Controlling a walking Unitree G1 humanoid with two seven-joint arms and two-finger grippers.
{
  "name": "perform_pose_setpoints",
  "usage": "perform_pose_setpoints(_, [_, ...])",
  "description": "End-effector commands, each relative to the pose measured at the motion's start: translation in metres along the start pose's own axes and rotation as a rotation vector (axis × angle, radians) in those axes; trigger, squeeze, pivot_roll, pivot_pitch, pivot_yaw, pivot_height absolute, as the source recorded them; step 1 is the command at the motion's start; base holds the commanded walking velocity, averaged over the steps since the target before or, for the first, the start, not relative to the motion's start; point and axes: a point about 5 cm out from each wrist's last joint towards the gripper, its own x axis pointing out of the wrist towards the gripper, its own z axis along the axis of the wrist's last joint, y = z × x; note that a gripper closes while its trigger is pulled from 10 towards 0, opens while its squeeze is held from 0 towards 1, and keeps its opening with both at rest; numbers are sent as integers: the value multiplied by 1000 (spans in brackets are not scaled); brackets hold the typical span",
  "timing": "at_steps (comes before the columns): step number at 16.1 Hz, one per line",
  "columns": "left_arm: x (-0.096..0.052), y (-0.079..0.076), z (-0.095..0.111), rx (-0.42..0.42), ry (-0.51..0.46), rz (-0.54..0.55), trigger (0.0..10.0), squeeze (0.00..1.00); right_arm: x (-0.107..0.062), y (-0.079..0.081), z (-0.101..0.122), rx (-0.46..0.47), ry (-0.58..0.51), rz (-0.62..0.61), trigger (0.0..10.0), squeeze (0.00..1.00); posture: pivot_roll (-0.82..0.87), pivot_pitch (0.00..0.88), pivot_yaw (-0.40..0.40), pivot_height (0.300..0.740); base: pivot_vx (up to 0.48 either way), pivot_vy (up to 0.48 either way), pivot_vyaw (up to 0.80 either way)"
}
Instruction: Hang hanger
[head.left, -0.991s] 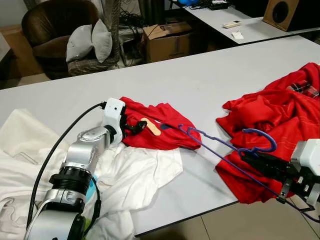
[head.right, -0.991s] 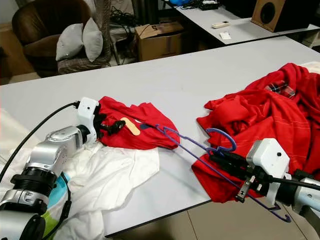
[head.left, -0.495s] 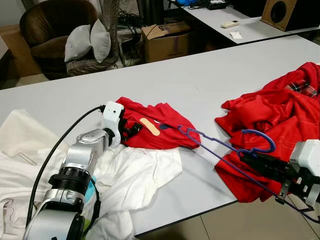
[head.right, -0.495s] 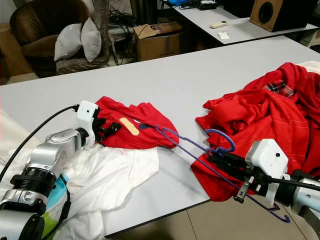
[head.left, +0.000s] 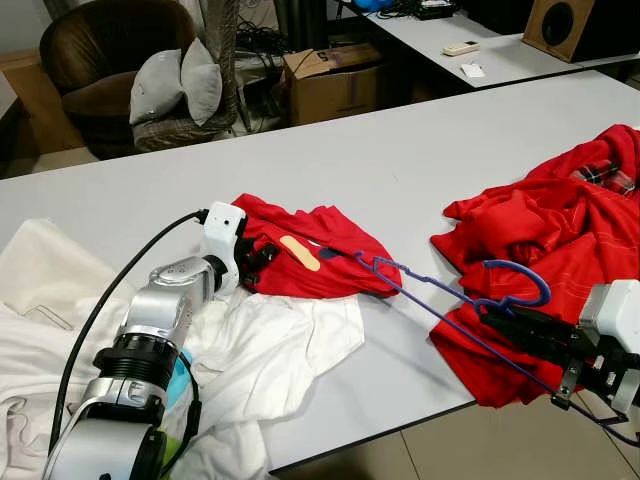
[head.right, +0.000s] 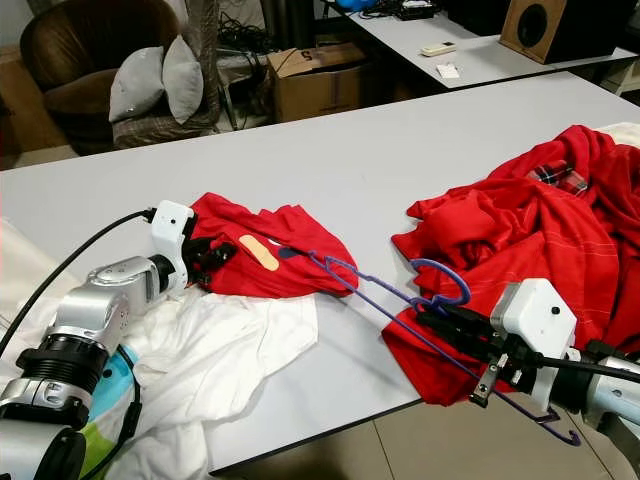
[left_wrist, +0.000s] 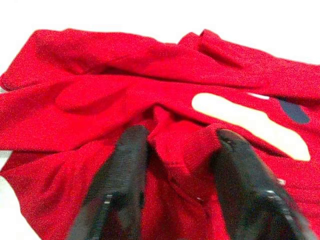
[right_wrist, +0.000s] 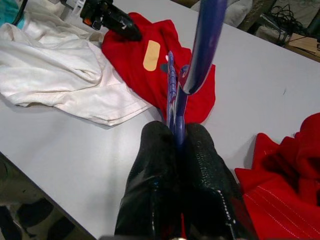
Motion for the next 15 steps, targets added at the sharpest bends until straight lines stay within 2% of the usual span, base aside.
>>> perform_pose_setpoints(1, [-4,4,10,0,-31,11,0,0,0,2,0,-11,-1,16,10000,0,-177,0,103,740,0,0,0])
perform_pose_setpoints(8, [-8,9,35,-13,-167,55,0,0,0,4,-2,-4,-4,5,10000,0,-173,0,102,740,0,0,0])
perform_pose_setpoints(10, [-9,12,63,11,-300,89,0,0,-2,1,-2,-5,-20,-41,10000,0,-172,0,103,740,0,0,0])
perform_pose_setpoints(12, [-13,4,111,23,-476,23,0,0,-1,-1,-1,-6,-35,-64,10000,0,-174,0,117,740,0,0,0])
perform_pose_setpoints(13, [-15,3,123,41,-496,12,0,0,0,1,-2,-3,-34,-63,10000,0,-175,0,124,740,0,0,0])
perform_pose_setpoints(14, [-15,3,123,60,-470,10,0,0,0,2,-3,-1,-34,-63,10000,0,-175,0,125,740,0,0,0])
perform_pose_setpoints(15, [-12,4,108,160,-342,3,0,0,0,4,-4,7,-35,-64,10000,0,-176,0,130,740,0,0,0])
